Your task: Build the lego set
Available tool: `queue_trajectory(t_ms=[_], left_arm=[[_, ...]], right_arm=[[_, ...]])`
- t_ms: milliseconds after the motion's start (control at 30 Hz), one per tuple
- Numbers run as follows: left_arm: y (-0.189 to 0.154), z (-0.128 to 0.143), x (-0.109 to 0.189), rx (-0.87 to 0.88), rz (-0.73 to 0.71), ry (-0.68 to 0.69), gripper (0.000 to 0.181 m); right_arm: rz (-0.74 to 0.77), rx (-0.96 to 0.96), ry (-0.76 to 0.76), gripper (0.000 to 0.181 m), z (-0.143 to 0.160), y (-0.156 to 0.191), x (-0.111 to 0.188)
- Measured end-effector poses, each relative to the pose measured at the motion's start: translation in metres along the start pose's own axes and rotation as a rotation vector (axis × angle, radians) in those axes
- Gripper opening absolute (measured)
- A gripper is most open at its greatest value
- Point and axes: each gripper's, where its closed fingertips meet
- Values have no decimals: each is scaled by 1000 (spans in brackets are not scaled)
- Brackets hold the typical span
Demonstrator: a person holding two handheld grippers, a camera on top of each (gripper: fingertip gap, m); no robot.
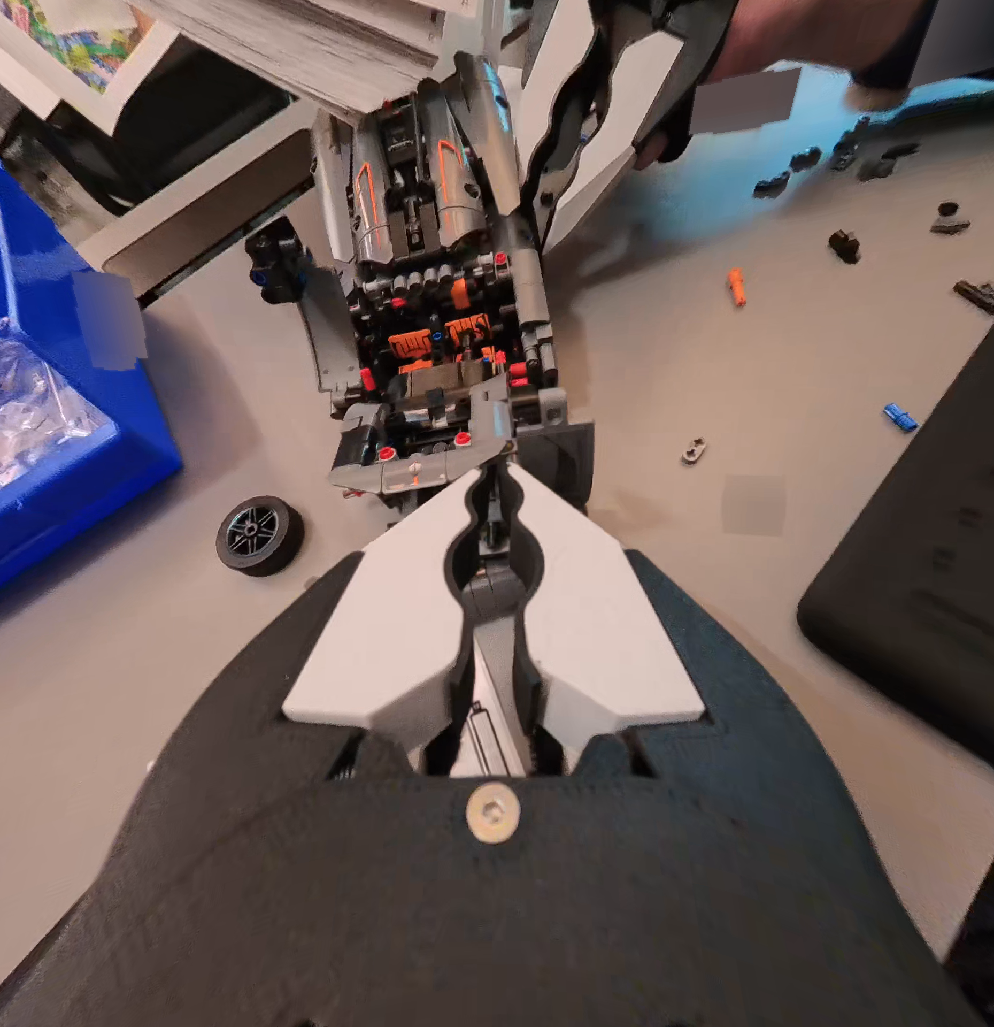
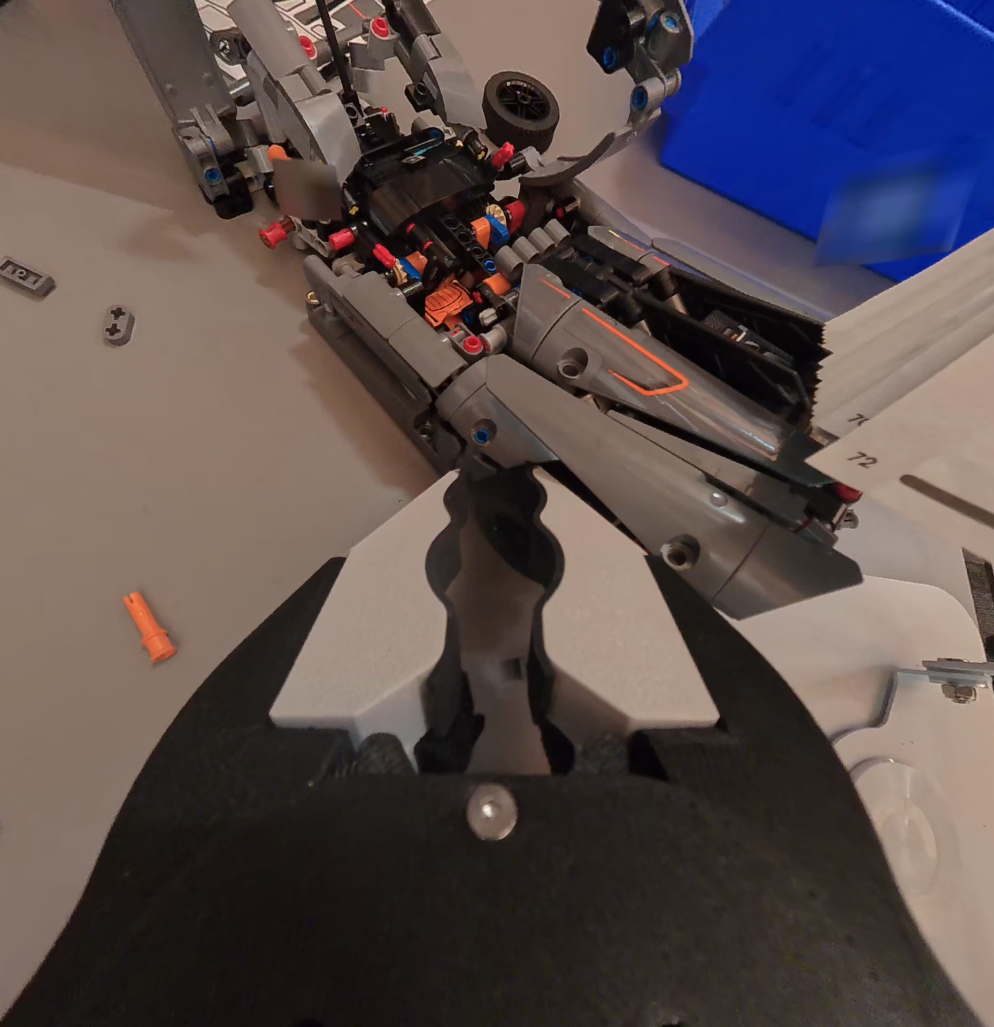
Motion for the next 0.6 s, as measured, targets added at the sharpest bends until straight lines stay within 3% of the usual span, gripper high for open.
queue_trajectory(t_ms=[300,500,600], left_arm=[[8,38,-9,-47,-87,201,0],[9,37,-9,-48,-115,241,0],[2,19,-13,0,-48,135,1]], right_arm=[[-2,-3,-3,16,0,0,0],[-3,-4,-4,16,0,1,0],[-3,-4,-4,16,0,1,0]])
Point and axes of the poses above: each gripper's, where its closed fingertips meet, x back along the fingers, z out of its underside, y = z × x across the jaws
